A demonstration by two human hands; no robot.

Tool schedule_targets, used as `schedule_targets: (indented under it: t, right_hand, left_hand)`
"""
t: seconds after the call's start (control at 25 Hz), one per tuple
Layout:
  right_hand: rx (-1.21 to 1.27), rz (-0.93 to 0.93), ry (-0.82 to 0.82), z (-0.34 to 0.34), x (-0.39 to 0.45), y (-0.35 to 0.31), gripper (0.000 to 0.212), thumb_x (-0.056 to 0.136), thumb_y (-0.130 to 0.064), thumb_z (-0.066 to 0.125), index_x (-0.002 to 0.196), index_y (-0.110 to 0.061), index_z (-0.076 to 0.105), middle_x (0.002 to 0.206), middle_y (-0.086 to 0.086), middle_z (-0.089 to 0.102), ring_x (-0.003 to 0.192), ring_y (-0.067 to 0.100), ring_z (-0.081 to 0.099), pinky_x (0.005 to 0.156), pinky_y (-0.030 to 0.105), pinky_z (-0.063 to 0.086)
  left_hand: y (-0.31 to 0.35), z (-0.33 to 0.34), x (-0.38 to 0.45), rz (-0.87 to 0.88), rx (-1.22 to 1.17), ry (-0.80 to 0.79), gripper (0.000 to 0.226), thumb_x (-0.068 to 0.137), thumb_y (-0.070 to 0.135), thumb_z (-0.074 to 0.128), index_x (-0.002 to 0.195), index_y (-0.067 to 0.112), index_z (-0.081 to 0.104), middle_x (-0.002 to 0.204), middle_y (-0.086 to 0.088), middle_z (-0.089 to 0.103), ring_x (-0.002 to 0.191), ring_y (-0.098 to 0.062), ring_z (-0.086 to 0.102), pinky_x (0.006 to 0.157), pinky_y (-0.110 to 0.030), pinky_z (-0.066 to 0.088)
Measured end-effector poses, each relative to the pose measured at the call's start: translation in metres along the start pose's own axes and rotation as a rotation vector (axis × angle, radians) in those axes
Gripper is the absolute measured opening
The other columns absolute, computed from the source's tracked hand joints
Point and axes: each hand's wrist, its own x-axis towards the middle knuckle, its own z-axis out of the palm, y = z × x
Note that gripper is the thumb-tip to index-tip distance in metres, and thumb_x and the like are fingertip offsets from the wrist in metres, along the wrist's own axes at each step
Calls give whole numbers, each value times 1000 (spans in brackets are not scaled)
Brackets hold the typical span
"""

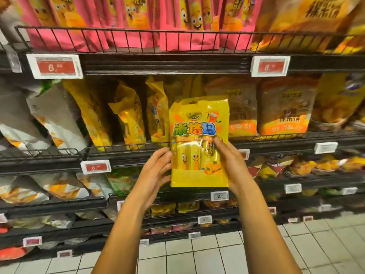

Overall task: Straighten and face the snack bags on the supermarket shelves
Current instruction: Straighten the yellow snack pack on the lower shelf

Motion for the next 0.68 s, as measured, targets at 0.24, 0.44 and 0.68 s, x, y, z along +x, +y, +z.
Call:
schedule_targets:
  t: [0.24,0.44,0.68]
  right_hand:
    - [50,46,-50,10,-32,29,47,94,-34,59,133,-8,59,126,19,69,116,37,66,98,55,53]
    - [16,44,-29,14,-43,50,47,97,-38,52,132,-8,59,127,17,68,121,36,63,106,57,45]
    - [-105,62,-67,10,-48,59,52,90,-49,54,131,-16,59,124,9,71,117,28,66,103,52,50]
  left_hand:
    - [-19,-3,-23,11,62,-56,50,75,38,79,121,26,63,119,-4,72,111,-20,68,84,-28,54]
    - [-24,-4,-38,25,18,56,46,74,28,81,117,20,66,116,-9,73,110,-30,68,94,-46,51]
    - [-22,-5,-40,70,-8,87,54,73,28,83,122,20,63,119,-7,72,111,-28,68,89,-42,54]
